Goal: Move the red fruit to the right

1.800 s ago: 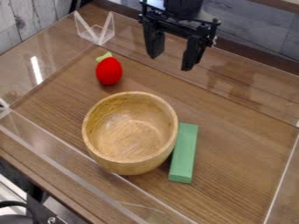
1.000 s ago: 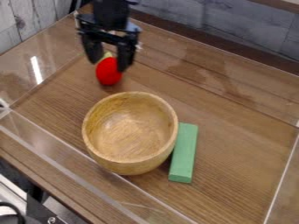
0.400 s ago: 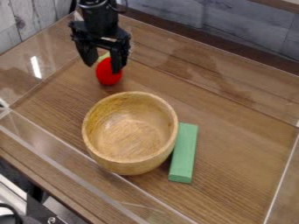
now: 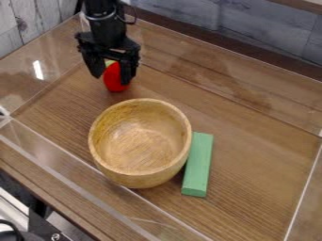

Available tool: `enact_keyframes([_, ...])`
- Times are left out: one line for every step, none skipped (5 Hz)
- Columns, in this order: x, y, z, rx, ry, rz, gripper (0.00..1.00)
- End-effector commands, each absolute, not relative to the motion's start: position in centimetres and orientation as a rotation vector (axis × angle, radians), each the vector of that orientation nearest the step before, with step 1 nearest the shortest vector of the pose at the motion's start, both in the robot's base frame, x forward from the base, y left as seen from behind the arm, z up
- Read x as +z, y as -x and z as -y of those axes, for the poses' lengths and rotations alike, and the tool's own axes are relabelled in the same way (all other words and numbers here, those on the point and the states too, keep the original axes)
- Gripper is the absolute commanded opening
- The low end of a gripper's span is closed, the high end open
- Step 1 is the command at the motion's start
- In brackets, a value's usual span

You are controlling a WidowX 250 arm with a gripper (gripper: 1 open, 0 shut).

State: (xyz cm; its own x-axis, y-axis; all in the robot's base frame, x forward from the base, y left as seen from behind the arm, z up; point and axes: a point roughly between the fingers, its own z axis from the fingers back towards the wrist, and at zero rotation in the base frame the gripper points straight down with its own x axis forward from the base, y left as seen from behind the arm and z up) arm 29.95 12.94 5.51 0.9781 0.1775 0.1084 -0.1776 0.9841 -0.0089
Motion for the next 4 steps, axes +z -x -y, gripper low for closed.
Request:
enact_keyframes([6.5,-31.2,-14.2,0.211,-0.023,0.176,1.0])
enact_keyframes([6.2,-31.8,-14.7,0.228,-0.024,0.193,1.0])
enact_keyframes([6.0,-32.1,-14.9,0.242,-0.023,0.201,1.0])
enact_keyframes([5.9,-32.2,-15.0,0.254,-0.02,0.205,1.0])
